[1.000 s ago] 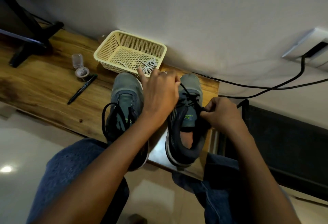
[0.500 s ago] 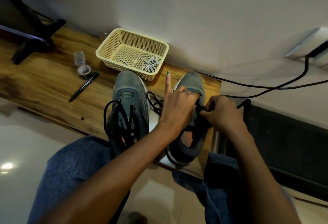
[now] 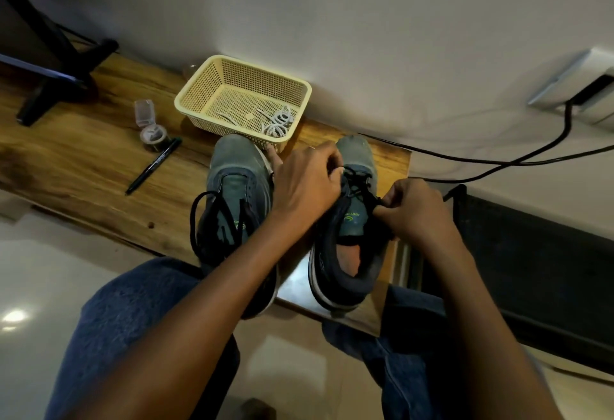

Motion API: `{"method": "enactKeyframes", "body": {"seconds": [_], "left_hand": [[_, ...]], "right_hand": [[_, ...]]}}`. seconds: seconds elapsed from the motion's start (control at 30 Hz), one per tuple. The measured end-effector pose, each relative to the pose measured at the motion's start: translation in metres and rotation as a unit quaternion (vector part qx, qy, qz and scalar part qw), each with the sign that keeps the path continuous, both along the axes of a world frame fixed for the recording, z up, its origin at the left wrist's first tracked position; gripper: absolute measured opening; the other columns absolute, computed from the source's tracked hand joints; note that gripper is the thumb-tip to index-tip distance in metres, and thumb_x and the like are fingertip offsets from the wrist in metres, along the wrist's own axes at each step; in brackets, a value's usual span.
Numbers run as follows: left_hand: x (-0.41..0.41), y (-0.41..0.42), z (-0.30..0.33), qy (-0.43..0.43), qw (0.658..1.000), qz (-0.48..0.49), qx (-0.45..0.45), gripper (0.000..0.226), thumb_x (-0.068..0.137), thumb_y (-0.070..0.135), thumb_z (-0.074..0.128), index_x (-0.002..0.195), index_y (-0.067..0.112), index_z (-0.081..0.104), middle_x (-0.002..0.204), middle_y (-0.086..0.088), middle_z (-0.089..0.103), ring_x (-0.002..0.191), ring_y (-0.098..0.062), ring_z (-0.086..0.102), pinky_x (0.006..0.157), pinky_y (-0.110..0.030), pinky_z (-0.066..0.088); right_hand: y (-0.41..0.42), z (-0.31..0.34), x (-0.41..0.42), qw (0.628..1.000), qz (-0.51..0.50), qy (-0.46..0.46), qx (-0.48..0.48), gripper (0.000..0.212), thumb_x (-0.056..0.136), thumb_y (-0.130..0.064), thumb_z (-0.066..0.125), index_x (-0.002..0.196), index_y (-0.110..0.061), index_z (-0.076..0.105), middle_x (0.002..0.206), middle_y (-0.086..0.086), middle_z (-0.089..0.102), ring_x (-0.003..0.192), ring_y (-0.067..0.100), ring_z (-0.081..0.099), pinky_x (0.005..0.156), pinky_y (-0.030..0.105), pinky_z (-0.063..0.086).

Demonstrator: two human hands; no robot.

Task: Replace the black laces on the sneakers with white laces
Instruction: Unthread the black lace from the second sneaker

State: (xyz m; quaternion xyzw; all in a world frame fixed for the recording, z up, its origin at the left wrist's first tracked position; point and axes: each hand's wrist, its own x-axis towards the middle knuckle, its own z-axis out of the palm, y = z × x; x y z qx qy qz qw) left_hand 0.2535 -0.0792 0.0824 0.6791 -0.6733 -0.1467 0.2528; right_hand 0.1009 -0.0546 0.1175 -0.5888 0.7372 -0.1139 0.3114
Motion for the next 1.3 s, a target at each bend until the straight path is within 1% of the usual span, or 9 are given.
{"method": "enactKeyframes", "body": {"seconds": [0.1, 0.17, 0.43, 0.63, 0.87, 1.03, 1.1, 1.2, 1.3], "left_hand": [[-0.013, 0.007, -0.001, -0.036, 0.994, -0.088, 0.046, 0.038, 0.086, 0.044, 0.061, 0.123, 0.037, 0.053, 0.119, 0.008, 0.064, 0.124, -0.018, 0.048, 0.114, -0.061, 0.003], [-0.018, 0.009, -0.002, -0.090, 0.987, -0.122, 0.045, 0.041, 0.085, 0.044, 0.062, 0.124, 0.039, 0.054, 0.127, 0.009, 0.060, 0.128, -0.018, 0.043, 0.113, -0.061, -0.001], [-0.028, 0.020, -0.007, -0.140, 0.987, -0.060, -0.041, 0.015, 0.091, 0.036, 0.060, 0.101, 0.029, 0.069, 0.095, 0.006, 0.070, 0.098, -0.013, 0.062, 0.115, -0.051, -0.003], [-0.022, 0.014, 0.001, -0.029, 0.999, -0.009, -0.017, 0.016, 0.091, 0.035, 0.062, 0.103, 0.030, 0.071, 0.095, 0.005, 0.073, 0.094, -0.014, 0.065, 0.118, -0.049, 0.005], [0.002, 0.000, 0.004, 0.060, 0.992, 0.106, 0.019, 0.007, 0.088, 0.029, 0.066, 0.094, 0.028, 0.070, 0.095, 0.007, 0.072, 0.088, -0.016, 0.065, 0.106, -0.054, 0.035], [-0.006, 0.001, 0.003, -0.004, 0.999, -0.013, 0.052, 0.046, 0.087, 0.034, 0.059, 0.132, 0.033, 0.049, 0.128, 0.006, 0.059, 0.128, -0.020, 0.045, 0.114, -0.062, 0.008], [-0.012, 0.003, 0.004, -0.055, 0.993, -0.095, 0.043, 0.050, 0.085, 0.039, 0.061, 0.133, 0.037, 0.049, 0.136, 0.011, 0.054, 0.136, -0.014, 0.034, 0.113, -0.060, -0.004], [-0.021, 0.008, -0.003, -0.131, 0.982, -0.132, 0.028, 0.040, 0.085, 0.046, 0.062, 0.123, 0.039, 0.060, 0.129, 0.014, 0.060, 0.133, -0.008, 0.038, 0.112, -0.054, -0.013], [-0.025, 0.010, -0.002, -0.130, 0.987, -0.097, 0.000, 0.024, 0.091, 0.042, 0.058, 0.112, 0.034, 0.067, 0.112, 0.008, 0.068, 0.116, -0.010, 0.054, 0.115, -0.050, -0.008]], "right_hand": [[0.000, 0.000, 0.001, 1.000, 0.006, 0.006, -0.008, 0.014, 0.082, -0.016, 0.069, 0.078, -0.008, 0.058, 0.078, 0.011, 0.066, 0.075, 0.027, 0.066, 0.073, 0.044, 0.057], [0.000, 0.000, 0.001, 1.000, 0.009, 0.013, -0.010, 0.015, 0.080, -0.018, 0.069, 0.076, -0.009, 0.058, 0.077, 0.011, 0.066, 0.074, 0.027, 0.066, 0.071, 0.043, 0.057], [0.000, 0.000, 0.004, 1.000, 0.017, 0.023, -0.001, 0.012, 0.082, -0.018, 0.068, 0.079, -0.010, 0.059, 0.077, 0.008, 0.066, 0.075, 0.023, 0.066, 0.067, 0.037, 0.054], [-0.001, 0.002, 0.002, 1.000, -0.001, 0.000, -0.005, 0.011, 0.081, -0.014, 0.068, 0.078, -0.007, 0.060, 0.078, 0.012, 0.066, 0.075, 0.028, 0.066, 0.073, 0.044, 0.057], [-0.002, 0.000, 0.000, 1.000, -0.008, -0.003, -0.004, 0.012, 0.081, -0.015, 0.068, 0.084, -0.005, 0.061, 0.081, 0.011, 0.068, 0.078, 0.027, 0.066, 0.071, 0.039, 0.054], [-0.002, 0.000, -0.003, 1.000, 0.006, 0.007, -0.003, 0.012, 0.081, -0.016, 0.068, 0.083, -0.006, 0.060, 0.081, 0.009, 0.066, 0.079, 0.025, 0.065, 0.075, 0.042, 0.055], [-0.002, 0.000, -0.003, 1.000, 0.013, 0.009, -0.003, 0.012, 0.081, -0.016, 0.068, 0.083, -0.007, 0.061, 0.080, 0.009, 0.067, 0.079, 0.025, 0.065, 0.075, 0.042, 0.056], [-0.003, 0.000, -0.002, 1.000, 0.018, 0.014, -0.004, 0.012, 0.080, -0.018, 0.069, 0.083, -0.008, 0.060, 0.080, 0.008, 0.066, 0.079, 0.026, 0.066, 0.075, 0.043, 0.056], [-0.003, -0.001, -0.001, 1.000, 0.017, 0.007, 0.002, 0.013, 0.080, -0.017, 0.069, 0.083, -0.008, 0.060, 0.081, 0.009, 0.066, 0.079, 0.026, 0.066, 0.076, 0.045, 0.056]]}}
